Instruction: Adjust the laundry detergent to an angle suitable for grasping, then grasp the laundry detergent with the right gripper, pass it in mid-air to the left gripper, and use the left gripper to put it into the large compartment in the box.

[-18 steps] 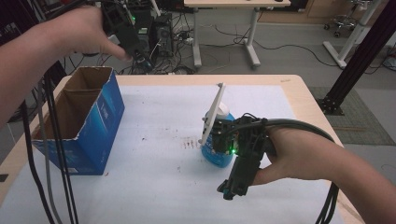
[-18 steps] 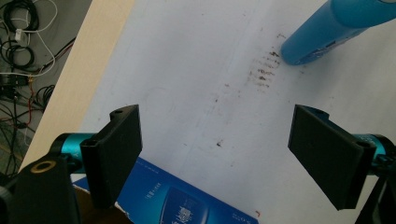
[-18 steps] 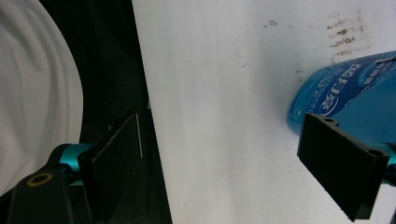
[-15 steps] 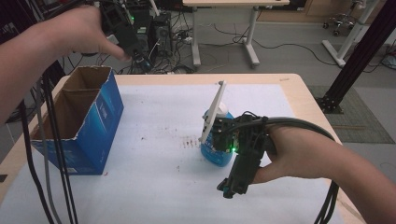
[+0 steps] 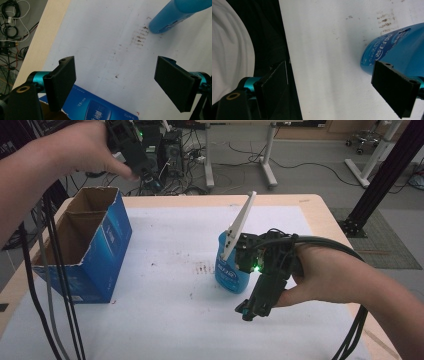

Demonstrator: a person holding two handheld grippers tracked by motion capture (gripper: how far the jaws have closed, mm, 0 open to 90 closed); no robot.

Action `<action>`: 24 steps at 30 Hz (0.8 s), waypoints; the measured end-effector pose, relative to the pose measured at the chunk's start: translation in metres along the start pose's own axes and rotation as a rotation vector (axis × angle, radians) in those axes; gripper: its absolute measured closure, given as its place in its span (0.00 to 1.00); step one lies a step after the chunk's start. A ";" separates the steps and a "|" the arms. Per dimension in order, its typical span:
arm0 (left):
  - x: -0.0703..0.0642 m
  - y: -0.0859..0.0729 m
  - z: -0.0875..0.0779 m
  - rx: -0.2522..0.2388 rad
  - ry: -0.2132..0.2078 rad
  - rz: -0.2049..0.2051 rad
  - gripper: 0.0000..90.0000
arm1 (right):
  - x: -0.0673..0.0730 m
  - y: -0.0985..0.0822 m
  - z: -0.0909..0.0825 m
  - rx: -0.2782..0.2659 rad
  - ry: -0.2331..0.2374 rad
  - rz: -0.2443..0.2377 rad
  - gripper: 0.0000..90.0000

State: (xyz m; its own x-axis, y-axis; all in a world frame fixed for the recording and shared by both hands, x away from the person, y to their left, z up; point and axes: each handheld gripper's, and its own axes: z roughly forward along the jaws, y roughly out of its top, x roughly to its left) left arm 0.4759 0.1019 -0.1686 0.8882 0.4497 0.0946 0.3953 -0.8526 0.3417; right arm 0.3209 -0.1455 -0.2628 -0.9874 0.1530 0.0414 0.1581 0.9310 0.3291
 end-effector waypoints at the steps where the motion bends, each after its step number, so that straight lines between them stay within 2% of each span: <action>1: 0.000 0.000 0.000 0.000 0.000 0.001 0.20 | 0.000 -0.001 -0.001 0.000 -0.001 0.009 0.15; 15: -0.005 0.006 0.002 0.003 0.001 0.026 0.20 | 0.001 -0.007 -0.004 -0.019 -0.020 0.024 0.15; 24: -0.006 0.007 0.005 0.011 -0.005 0.033 0.20 | -0.001 -0.015 -0.012 -0.075 -0.034 0.048 0.15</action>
State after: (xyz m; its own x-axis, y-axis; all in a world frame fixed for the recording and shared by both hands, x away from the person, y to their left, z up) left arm 0.4746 0.0920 -0.1717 0.9019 0.4200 0.1013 0.3683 -0.8700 0.3278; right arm 0.3193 -0.1632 -0.2568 -0.9775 0.2091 0.0274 0.2026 0.8952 0.3969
